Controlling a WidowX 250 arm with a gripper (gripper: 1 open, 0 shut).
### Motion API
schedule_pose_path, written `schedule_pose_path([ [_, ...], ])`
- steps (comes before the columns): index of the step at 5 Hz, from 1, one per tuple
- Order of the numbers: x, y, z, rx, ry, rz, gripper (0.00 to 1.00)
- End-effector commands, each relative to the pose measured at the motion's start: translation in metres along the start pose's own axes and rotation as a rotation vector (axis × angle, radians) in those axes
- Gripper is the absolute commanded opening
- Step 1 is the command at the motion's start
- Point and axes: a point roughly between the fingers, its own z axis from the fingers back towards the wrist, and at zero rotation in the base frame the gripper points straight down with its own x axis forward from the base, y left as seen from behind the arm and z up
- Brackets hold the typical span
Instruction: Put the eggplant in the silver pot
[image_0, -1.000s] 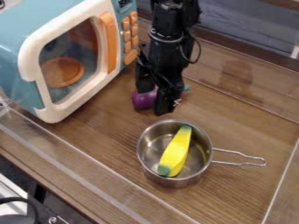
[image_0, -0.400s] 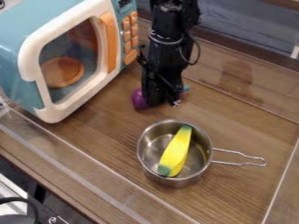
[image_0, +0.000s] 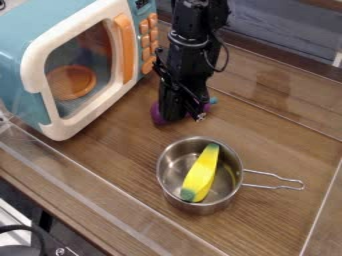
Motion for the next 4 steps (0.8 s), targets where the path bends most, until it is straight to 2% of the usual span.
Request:
schedule_pose_path([
  [1, 0.006, 0.003, 0.026, 0.041, -0.065, 0.008, 0.00],
  [2, 0.004, 0.001, 0.038, 0.053, -0.075, 0.019, 0.00],
  [3, 0.004, -0.001, 0.040, 0.053, -0.079, 0.021, 0.00],
  [4, 0.004, -0.002, 0.035, 0.052, -0.079, 0.019, 1.00],
])
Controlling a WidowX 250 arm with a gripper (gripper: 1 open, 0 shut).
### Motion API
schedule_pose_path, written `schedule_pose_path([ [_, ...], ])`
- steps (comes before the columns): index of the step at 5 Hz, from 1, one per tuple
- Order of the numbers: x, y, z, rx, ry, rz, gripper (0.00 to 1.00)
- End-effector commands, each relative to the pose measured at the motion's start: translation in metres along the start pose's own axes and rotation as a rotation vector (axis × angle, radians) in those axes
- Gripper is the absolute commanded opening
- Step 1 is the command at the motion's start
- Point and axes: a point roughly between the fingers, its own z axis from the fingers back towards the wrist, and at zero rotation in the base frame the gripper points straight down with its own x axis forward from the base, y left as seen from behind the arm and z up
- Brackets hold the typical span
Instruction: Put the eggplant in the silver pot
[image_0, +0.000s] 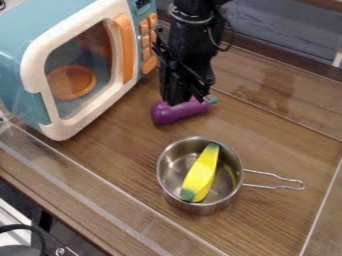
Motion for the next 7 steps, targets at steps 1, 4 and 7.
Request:
schedule_pose_path([
  [1, 0.003, 0.000, 0.006, 0.020, -0.043, -0.007, 1.00],
  [4, 0.005, 0.002, -0.018, 0.006, -0.034, 0.017, 1.00],
  [7, 0.007, 0.005, -0.034, -0.004, -0.024, 0.039, 1.00],
])
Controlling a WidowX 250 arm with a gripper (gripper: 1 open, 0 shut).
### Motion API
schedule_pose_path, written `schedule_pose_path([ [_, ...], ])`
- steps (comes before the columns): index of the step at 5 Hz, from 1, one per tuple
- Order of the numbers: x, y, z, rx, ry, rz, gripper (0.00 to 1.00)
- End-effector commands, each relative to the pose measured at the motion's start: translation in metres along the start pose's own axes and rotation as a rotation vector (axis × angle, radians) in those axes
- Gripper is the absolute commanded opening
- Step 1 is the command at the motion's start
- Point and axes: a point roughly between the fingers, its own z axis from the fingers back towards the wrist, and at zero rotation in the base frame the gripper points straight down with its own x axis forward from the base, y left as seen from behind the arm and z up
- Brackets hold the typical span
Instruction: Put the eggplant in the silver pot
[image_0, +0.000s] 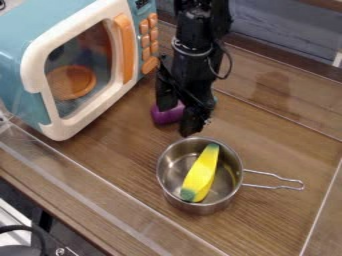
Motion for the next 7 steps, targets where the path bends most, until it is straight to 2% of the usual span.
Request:
schedule_pose_path([
  [1, 0.0018, 0.0041, 0.0022, 0.009, -0.022, 0.015, 1.00],
  [5, 0.0041, 0.0030, -0.0059, 0.004, -0.019, 0.034, 1.00],
  [7, 0.0041, 0.0061, -0.0003, 0.007, -0.038, 0.051, 1.00],
])
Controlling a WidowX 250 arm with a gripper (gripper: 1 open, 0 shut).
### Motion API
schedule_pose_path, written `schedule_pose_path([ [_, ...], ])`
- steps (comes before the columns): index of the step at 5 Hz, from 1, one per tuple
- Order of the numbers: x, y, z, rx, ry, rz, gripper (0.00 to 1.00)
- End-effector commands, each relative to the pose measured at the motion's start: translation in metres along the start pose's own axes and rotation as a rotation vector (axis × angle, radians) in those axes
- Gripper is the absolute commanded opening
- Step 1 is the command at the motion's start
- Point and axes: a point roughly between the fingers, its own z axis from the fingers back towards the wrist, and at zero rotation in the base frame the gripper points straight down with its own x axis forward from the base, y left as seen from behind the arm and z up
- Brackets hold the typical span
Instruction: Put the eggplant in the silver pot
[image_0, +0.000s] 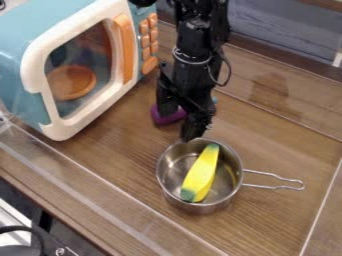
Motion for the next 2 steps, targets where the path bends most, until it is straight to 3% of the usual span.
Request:
schedule_pose_path([
  [1, 0.0018, 0.0061, 0.0133, 0.017, -0.045, 0.023, 1.00],
  [2, 0.0018, 0.0076, 0.0165, 0.018, -0.055, 0.030, 1.00],
])
